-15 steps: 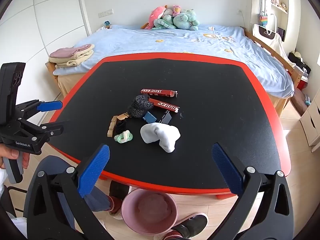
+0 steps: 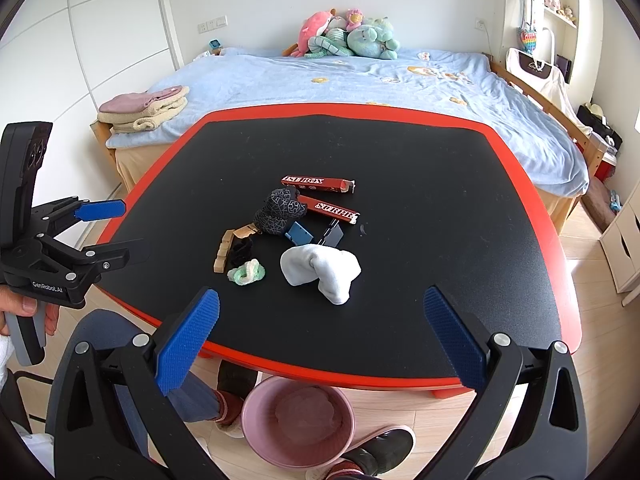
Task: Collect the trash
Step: 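Move the left tool toward the wooden clothespin while the right tool approaches the white sock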
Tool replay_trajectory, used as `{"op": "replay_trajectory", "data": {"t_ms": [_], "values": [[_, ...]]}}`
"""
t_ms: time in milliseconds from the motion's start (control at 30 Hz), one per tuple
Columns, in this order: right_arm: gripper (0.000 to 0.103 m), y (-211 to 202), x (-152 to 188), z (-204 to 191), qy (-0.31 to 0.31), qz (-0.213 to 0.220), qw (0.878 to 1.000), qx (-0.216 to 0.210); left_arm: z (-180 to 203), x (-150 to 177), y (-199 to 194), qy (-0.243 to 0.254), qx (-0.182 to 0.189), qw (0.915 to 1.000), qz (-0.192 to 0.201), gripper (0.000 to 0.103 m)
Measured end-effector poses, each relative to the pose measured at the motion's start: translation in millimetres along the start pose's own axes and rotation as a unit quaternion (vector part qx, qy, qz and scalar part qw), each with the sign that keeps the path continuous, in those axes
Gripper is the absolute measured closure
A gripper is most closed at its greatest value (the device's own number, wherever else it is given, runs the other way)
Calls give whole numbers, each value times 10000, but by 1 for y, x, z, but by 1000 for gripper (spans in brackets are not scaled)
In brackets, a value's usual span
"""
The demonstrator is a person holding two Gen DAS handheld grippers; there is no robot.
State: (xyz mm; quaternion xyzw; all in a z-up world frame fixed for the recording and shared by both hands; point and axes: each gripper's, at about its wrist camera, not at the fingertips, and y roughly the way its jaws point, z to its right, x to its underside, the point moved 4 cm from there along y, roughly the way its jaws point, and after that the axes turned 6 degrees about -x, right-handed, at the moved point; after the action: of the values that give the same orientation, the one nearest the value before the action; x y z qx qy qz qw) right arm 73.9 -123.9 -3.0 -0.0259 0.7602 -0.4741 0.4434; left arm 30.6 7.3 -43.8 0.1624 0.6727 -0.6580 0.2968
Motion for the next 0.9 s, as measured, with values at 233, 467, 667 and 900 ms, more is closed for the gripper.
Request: {"op": "replay_trajectory", "data": {"t_ms": [233, 467, 667, 900], "values": [[3, 1, 5, 2, 6, -4, 10000, -13, 0, 1, 4, -17, -16, 10000, -39, 6], [3, 11, 7, 4, 16, -99, 9999, -28, -1, 2, 11, -71, -44, 9999, -109, 6], [3, 16, 6, 7, 40, -186, 9998, -31, -1, 1, 27, -130, -169, 9994, -278, 6], [3, 25, 2, 9, -118, 109, 9999, 41, -5, 4, 56, -213, -395, 9972, -601, 6]]}}
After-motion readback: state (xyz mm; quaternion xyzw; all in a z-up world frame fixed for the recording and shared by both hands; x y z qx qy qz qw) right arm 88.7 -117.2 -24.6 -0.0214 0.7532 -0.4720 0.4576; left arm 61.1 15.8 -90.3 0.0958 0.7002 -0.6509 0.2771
